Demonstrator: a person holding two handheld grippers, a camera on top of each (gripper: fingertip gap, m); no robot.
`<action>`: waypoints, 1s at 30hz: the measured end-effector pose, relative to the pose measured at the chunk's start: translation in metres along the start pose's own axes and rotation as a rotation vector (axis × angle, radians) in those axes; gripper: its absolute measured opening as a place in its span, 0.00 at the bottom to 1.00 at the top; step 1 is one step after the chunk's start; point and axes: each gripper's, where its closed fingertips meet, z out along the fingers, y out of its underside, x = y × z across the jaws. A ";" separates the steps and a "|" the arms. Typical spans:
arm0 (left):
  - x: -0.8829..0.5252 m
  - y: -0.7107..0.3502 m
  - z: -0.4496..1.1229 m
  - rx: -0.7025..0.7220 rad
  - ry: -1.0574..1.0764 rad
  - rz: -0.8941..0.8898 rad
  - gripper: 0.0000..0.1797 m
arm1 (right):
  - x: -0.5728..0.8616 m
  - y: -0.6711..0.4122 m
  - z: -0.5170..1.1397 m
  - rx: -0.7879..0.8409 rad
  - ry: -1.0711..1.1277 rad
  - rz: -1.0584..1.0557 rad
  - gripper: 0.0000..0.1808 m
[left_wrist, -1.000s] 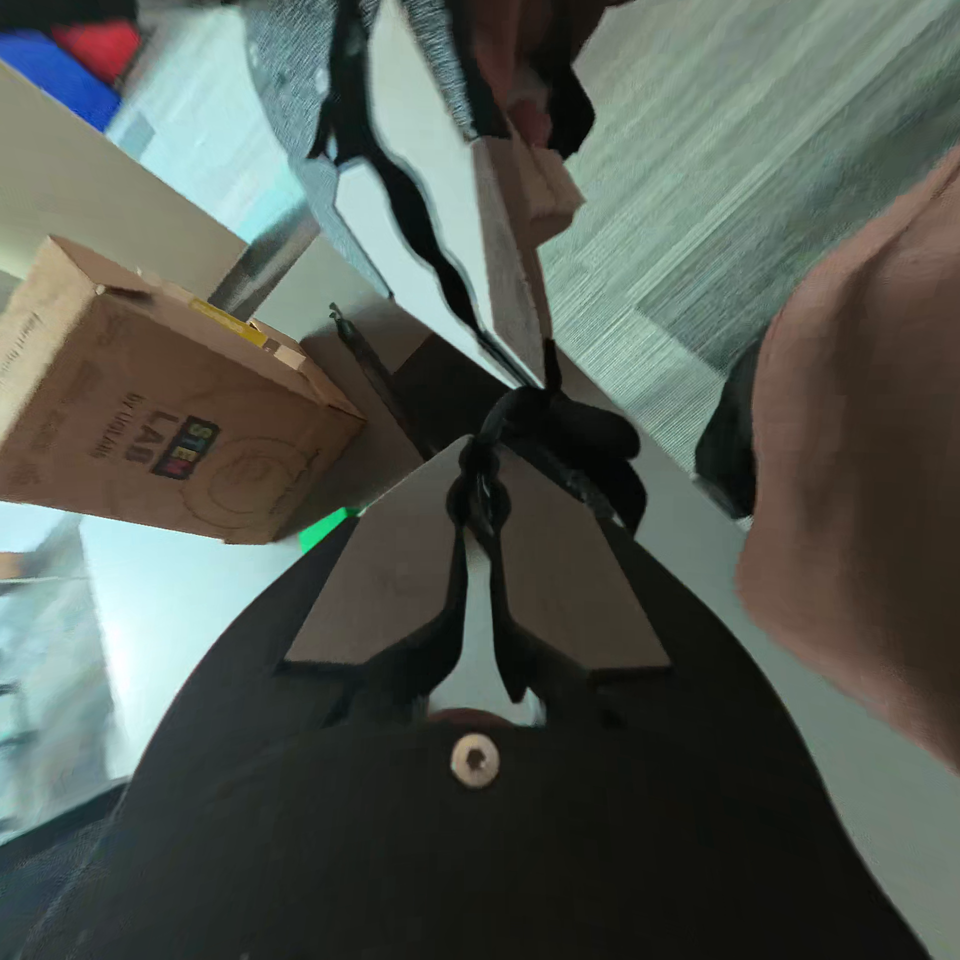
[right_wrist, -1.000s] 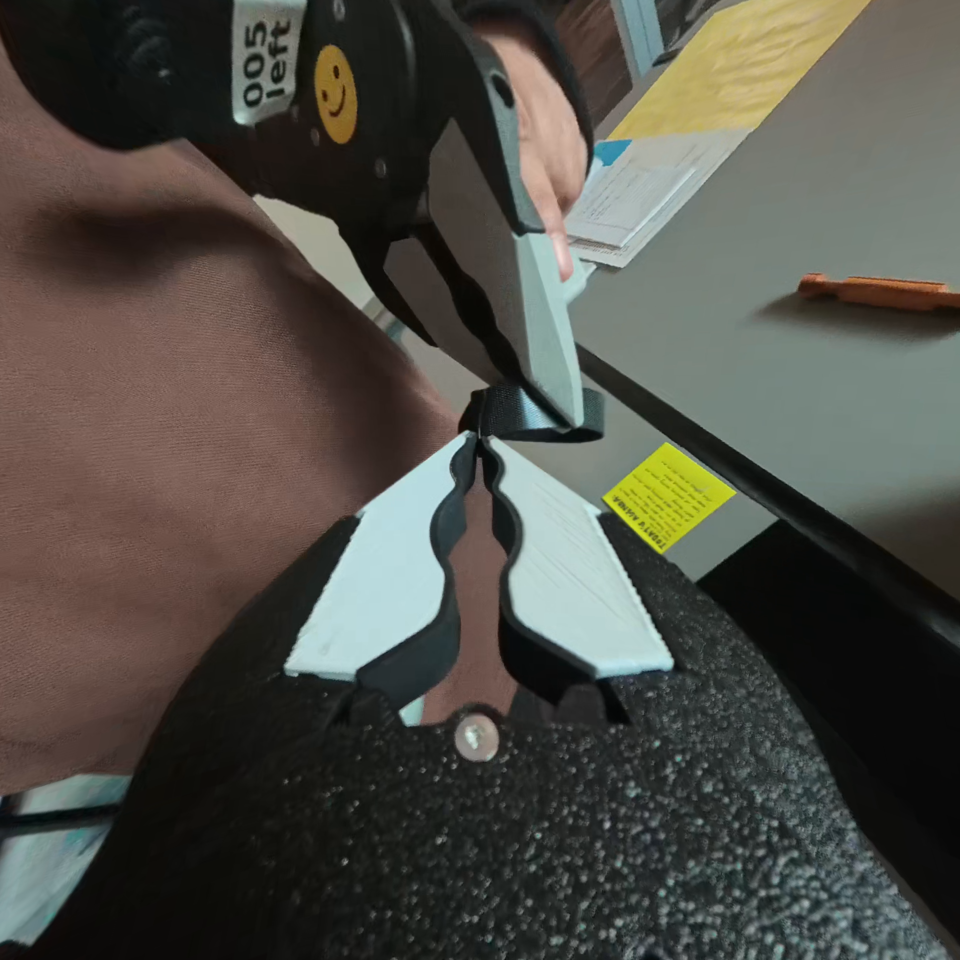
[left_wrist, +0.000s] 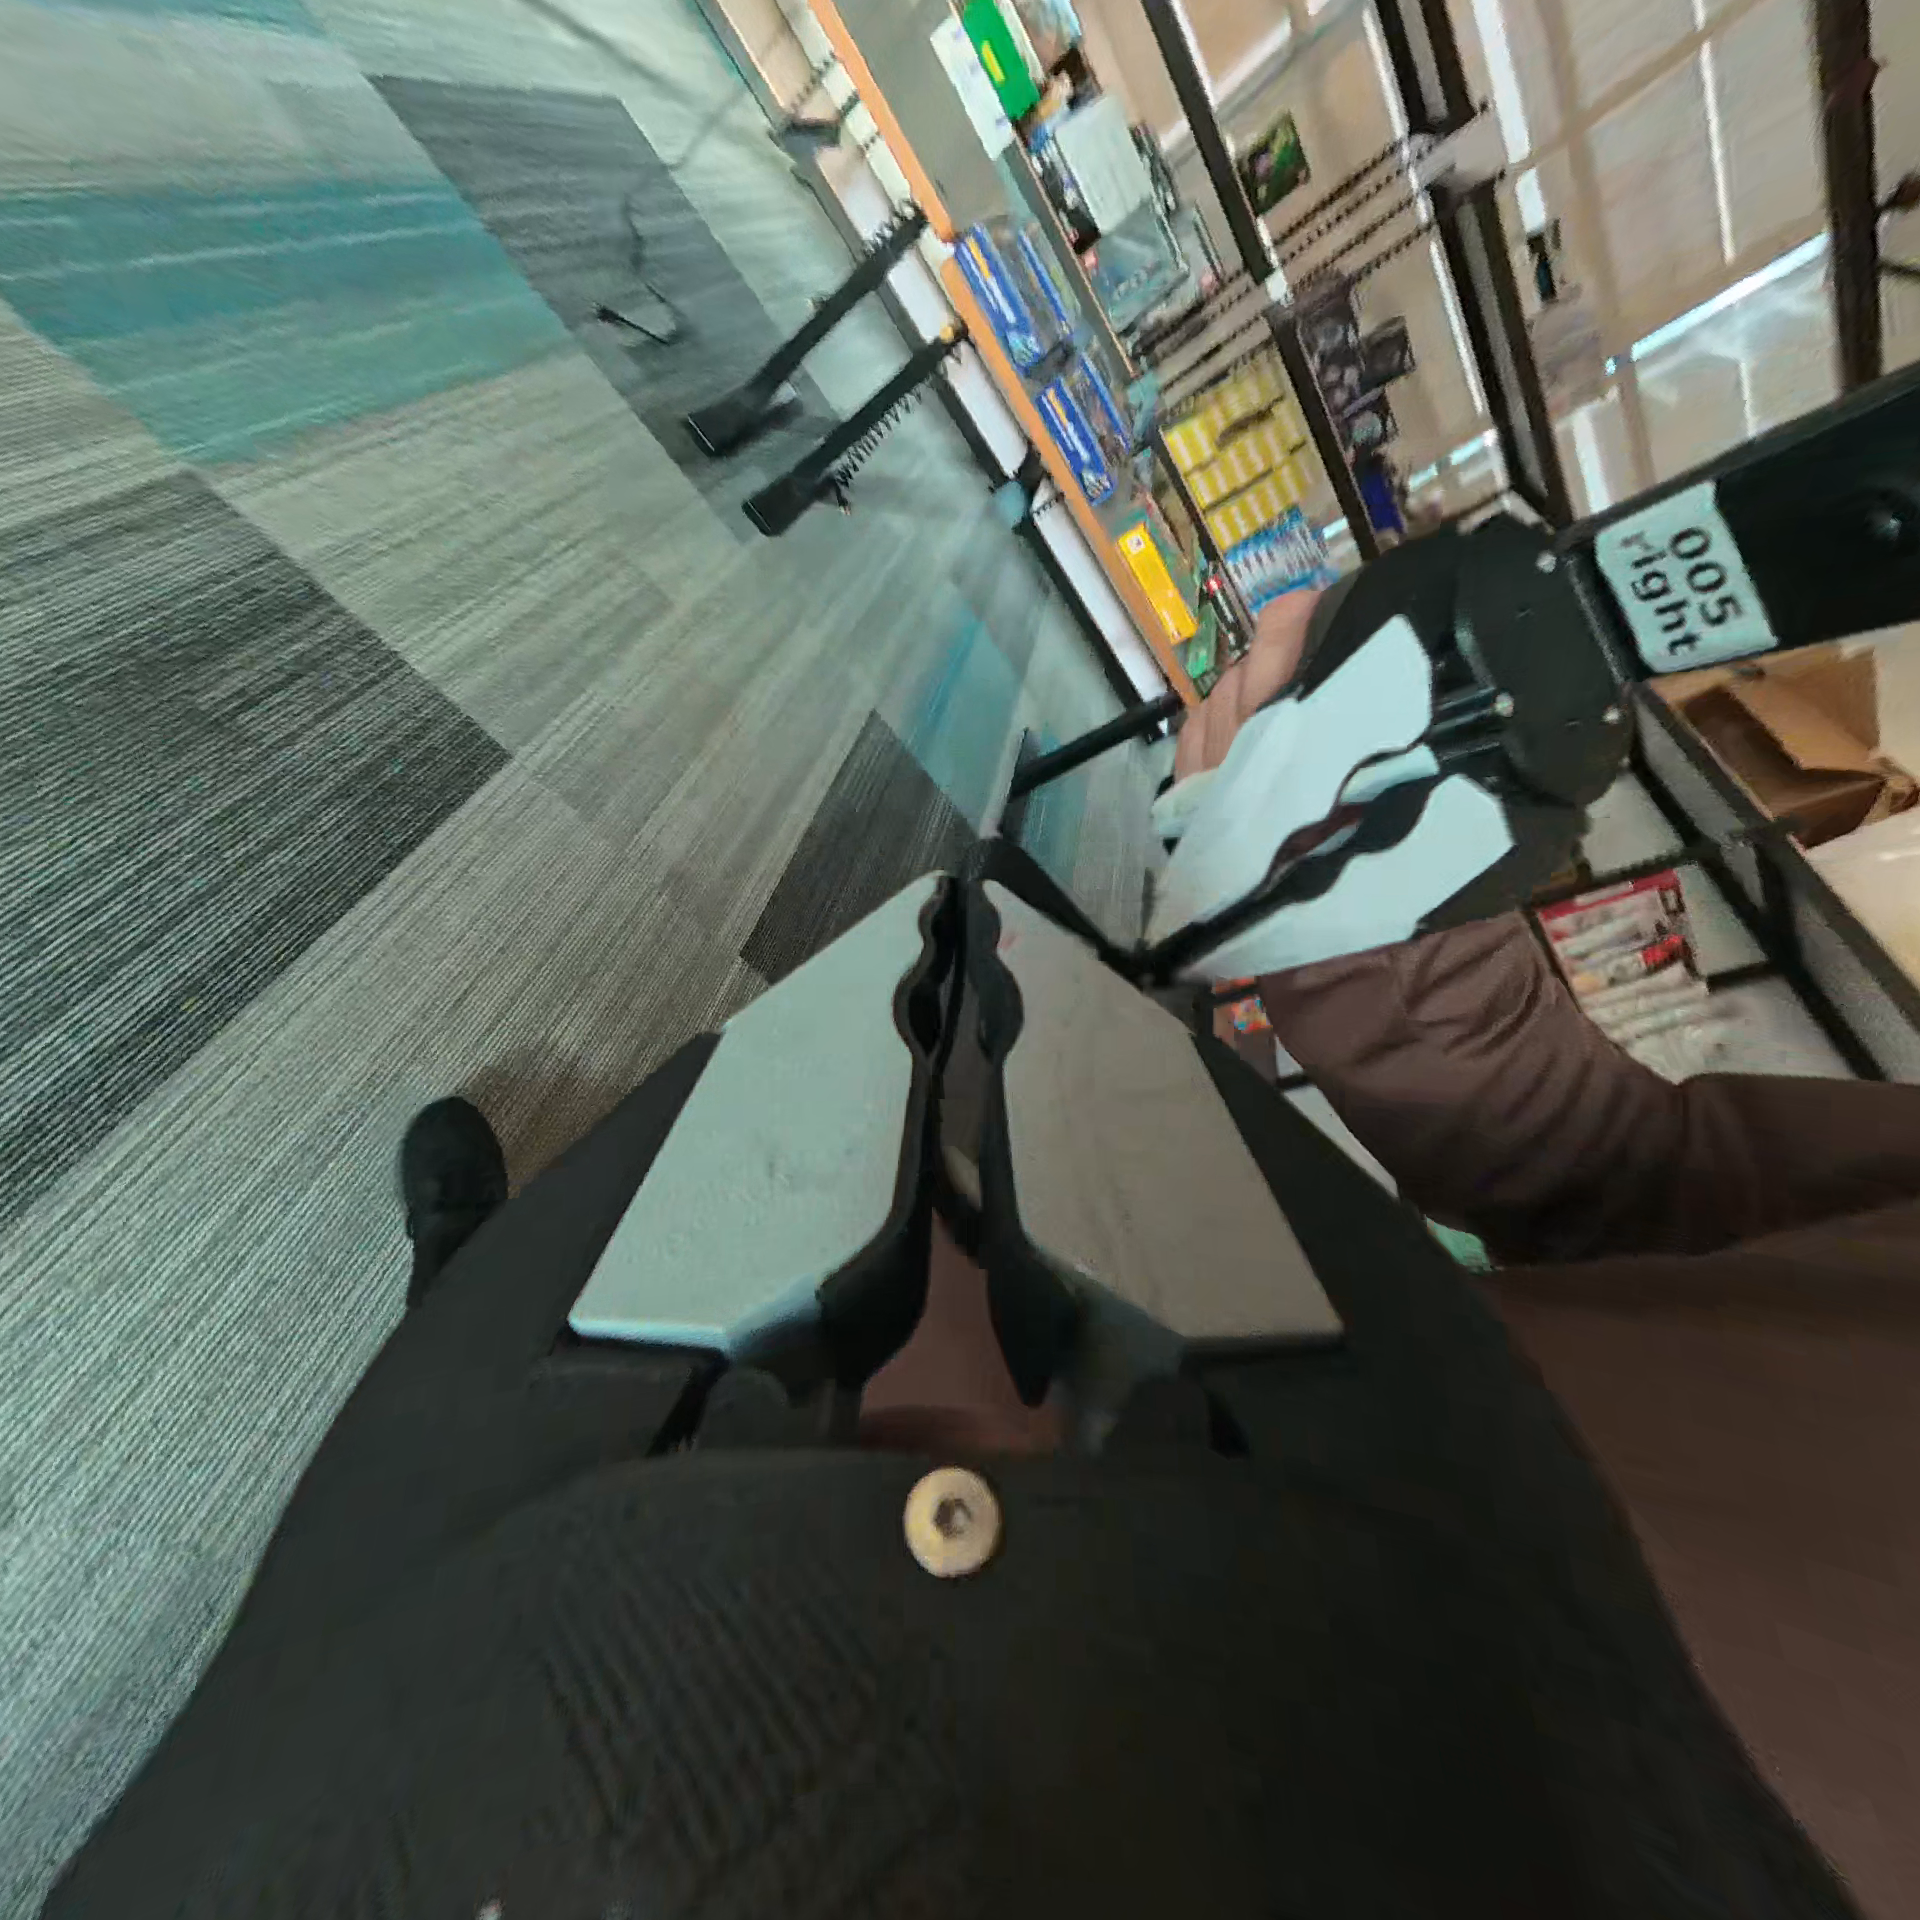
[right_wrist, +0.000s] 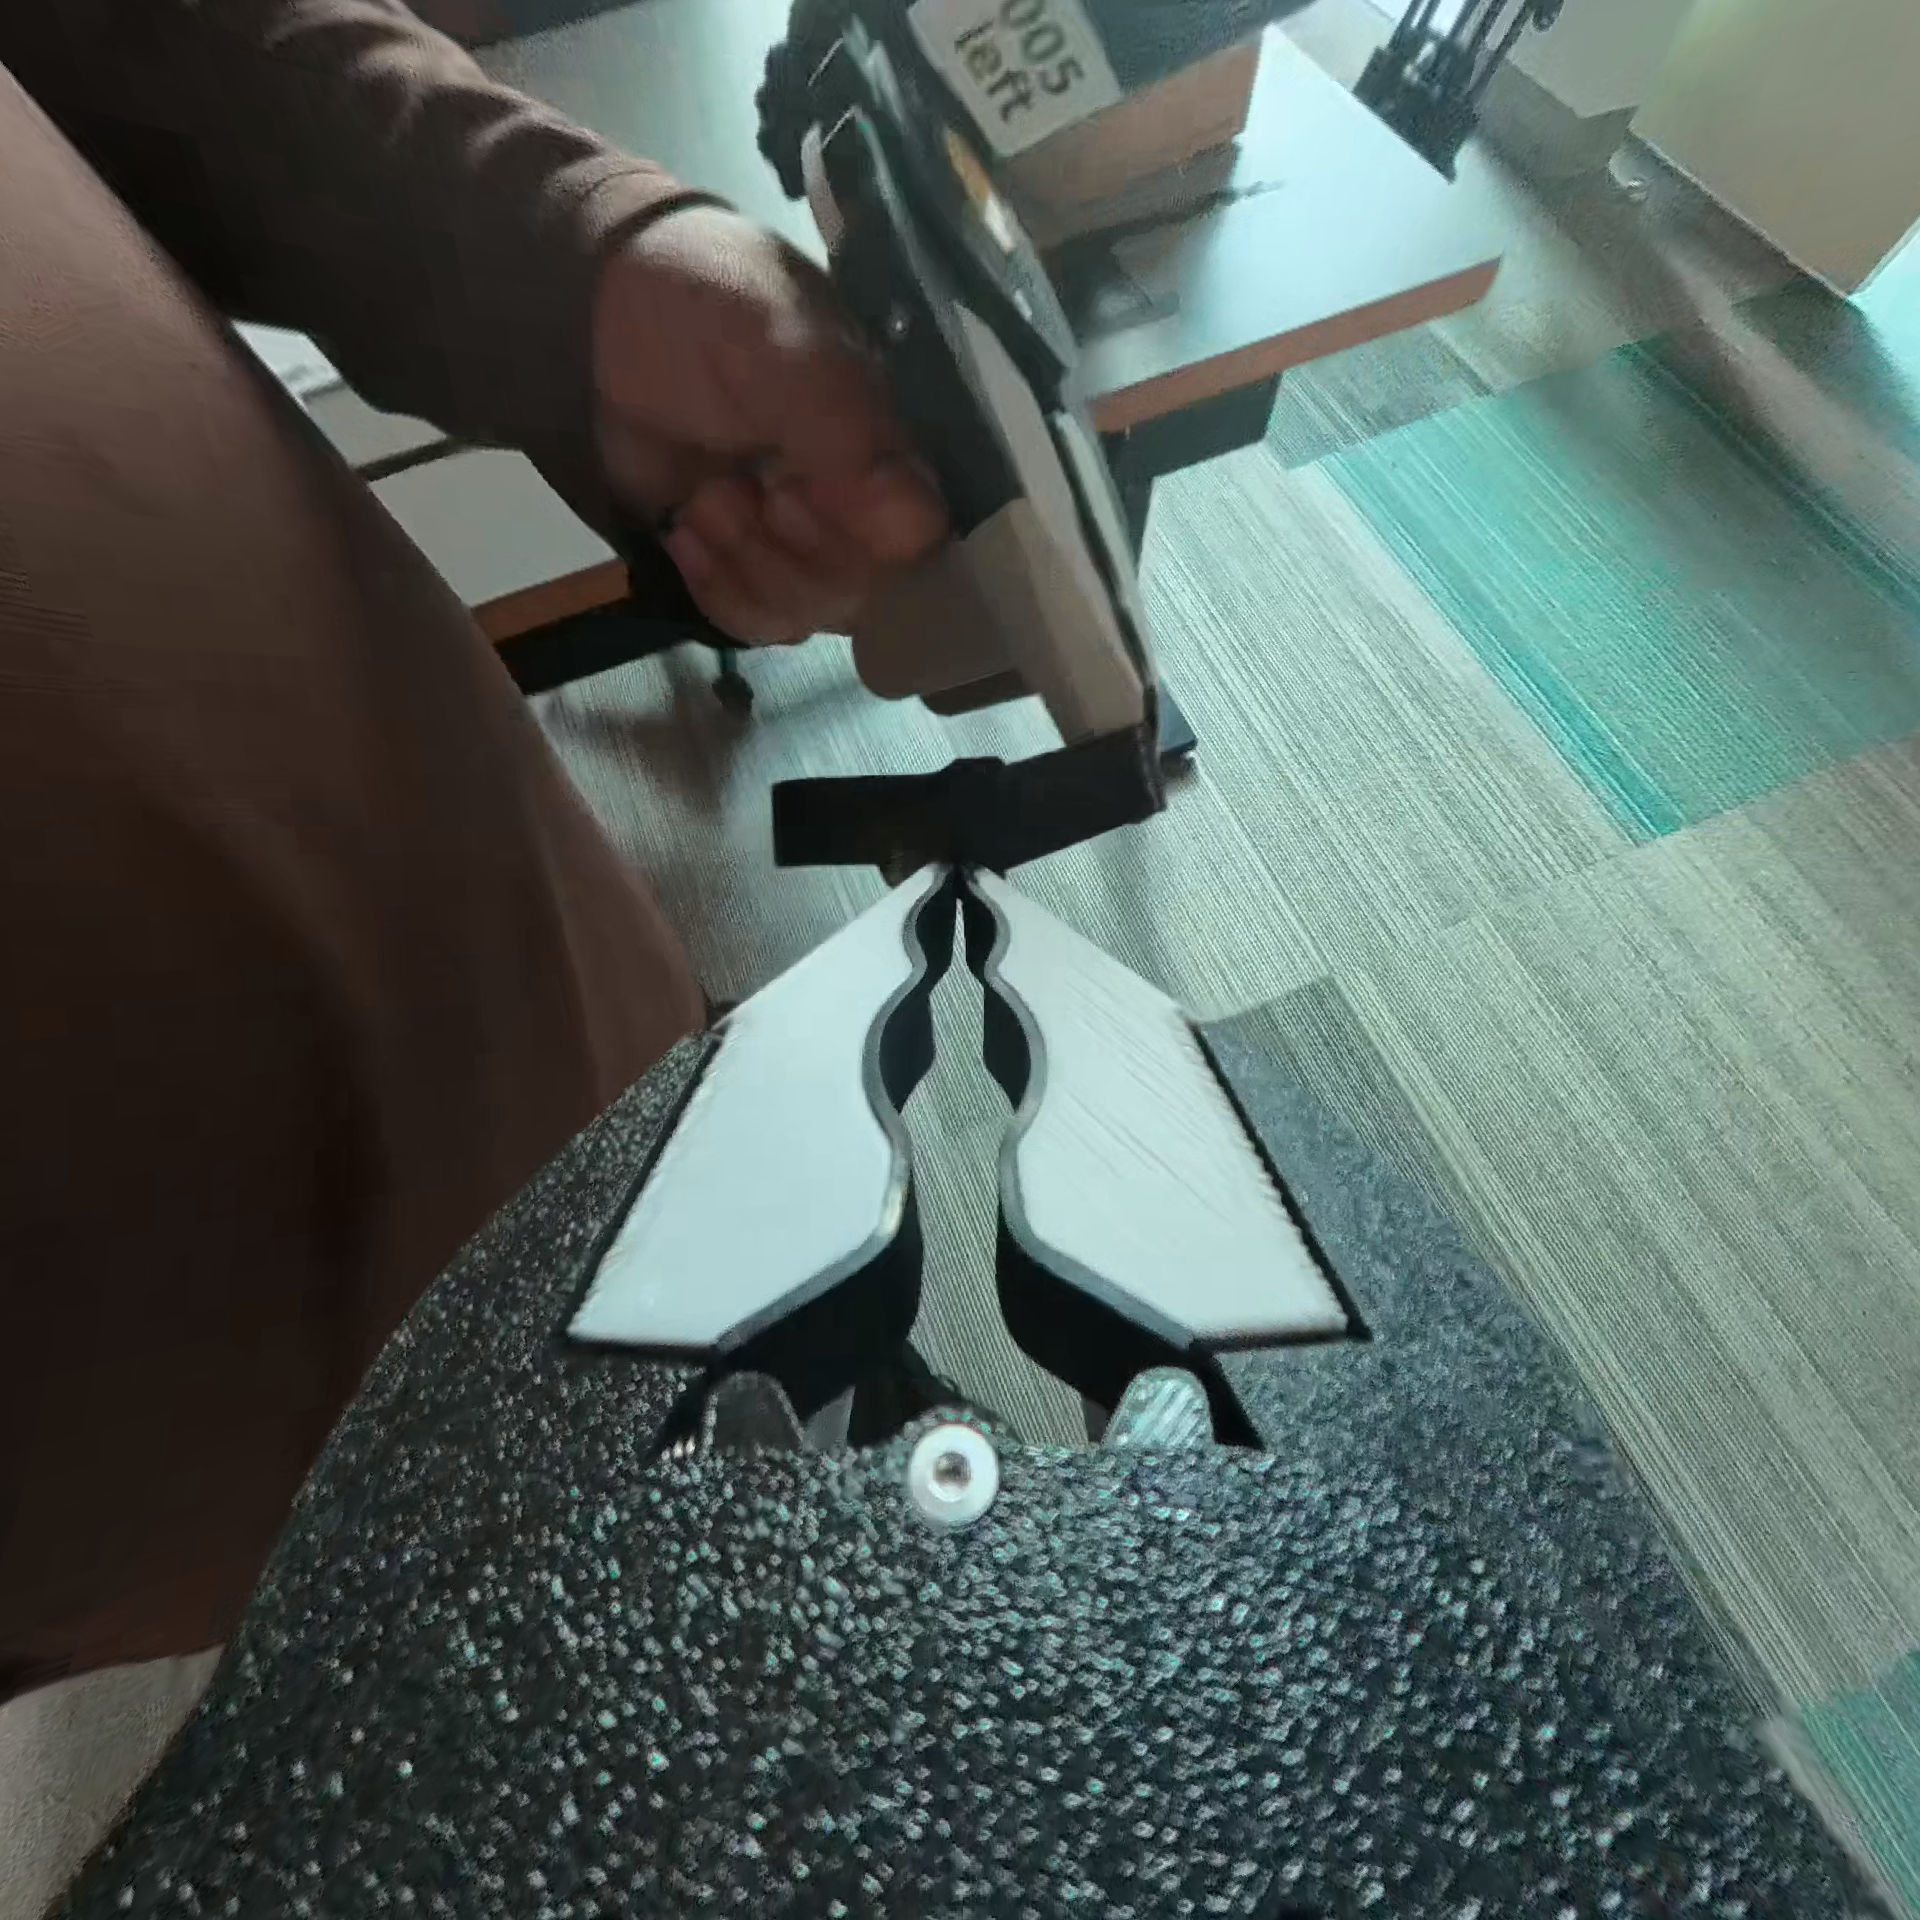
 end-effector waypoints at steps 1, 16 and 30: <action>0.009 -0.008 0.030 -0.026 0.022 0.007 0.00 | 0.005 0.020 -0.017 -0.022 0.022 -0.014 0.00; 0.136 -0.050 0.356 -0.409 0.282 0.349 0.00 | 0.114 0.172 -0.346 0.505 0.421 0.476 0.00; 0.186 -0.077 0.501 -0.593 0.567 0.406 0.00 | 0.094 0.277 -0.455 0.588 0.869 0.845 0.17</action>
